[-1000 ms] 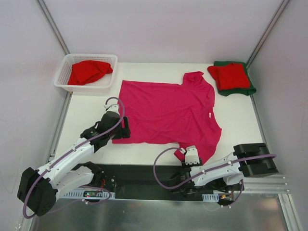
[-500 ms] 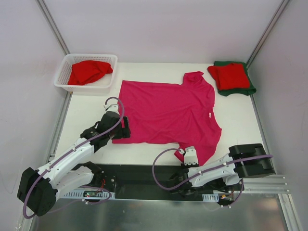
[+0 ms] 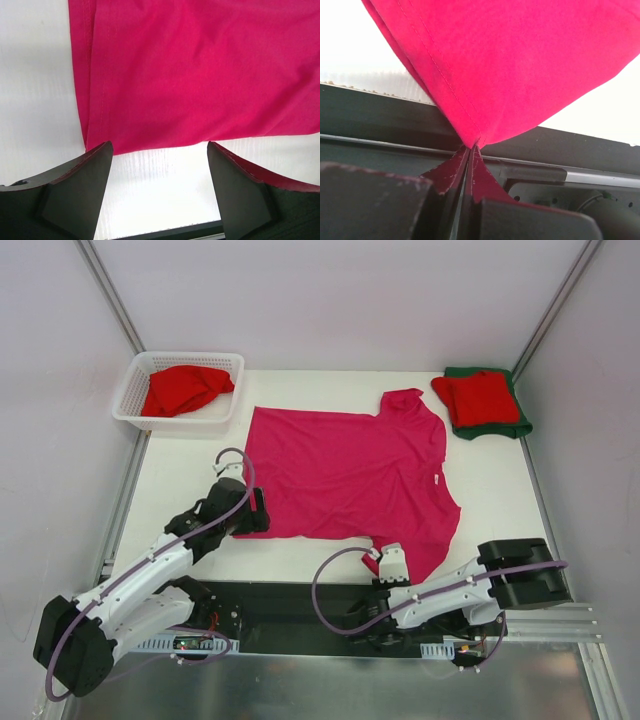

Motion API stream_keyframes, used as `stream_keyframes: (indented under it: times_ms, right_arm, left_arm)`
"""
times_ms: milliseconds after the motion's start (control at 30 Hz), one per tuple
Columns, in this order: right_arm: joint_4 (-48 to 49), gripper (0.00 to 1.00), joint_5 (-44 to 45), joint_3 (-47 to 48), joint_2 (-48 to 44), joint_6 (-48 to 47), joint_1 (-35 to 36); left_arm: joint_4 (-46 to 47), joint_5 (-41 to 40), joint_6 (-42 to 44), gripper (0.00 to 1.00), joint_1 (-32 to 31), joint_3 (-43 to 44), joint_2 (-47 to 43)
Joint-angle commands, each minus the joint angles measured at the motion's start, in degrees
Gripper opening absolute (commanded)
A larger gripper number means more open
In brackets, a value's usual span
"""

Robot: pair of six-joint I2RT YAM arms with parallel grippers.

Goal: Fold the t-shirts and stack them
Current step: Grap the side of the flattened tshirt closest away from the robot with both arms

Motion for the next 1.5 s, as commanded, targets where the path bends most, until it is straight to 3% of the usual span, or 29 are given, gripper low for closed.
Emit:
stream_keyframes:
  times_ms: [0, 200, 567, 700, 833, 1333, 1467]
  right_arm:
    - [-3.82, 0.01, 2.46, 1.08, -2.95, 1.13, 0.02]
    - [-4.52, 0.01, 3.07, 0.81, -4.80, 0.34, -0.42]
    - [-5.49, 0.01, 3.78, 0.90, -7.43, -0.45, -1.30]
    - [-5.49, 0.01, 4.04, 0.29, -8.40, -0.54, -1.82]
    - [-5.05, 0.01, 4.13, 0.02, -8.93, -1.50, -2.53]
    - [-3.64, 0.01, 4.22, 0.11, -9.02, -3.88, -3.94]
    - [-3.55, 0.01, 4.04, 0.11, -9.28, -4.14, -4.11]
  left_arm:
    - [-1.03, 0.87, -3.17, 0.76, -0.66, -3.45, -2.22]
    - [-2.53, -3.61, -6.95, 0.73, -0.75, -6.27, -4.16]
    - [-4.99, -9.94, -8.19, 0.68, -0.40, -1.53, 5.77]
    - [-5.95, -10.04, -6.26, 0.68, 3.09, -0.47, 6.48]
    - [-5.52, -4.86, -4.24, 0.66, 8.56, -1.08, 4.20]
    - [-0.77, 9.12, -3.71, 0.63, 12.61, -4.68, 3.93]
    - [-0.24, 13.51, -3.79, 0.63, 16.29, -6.79, 2.09]
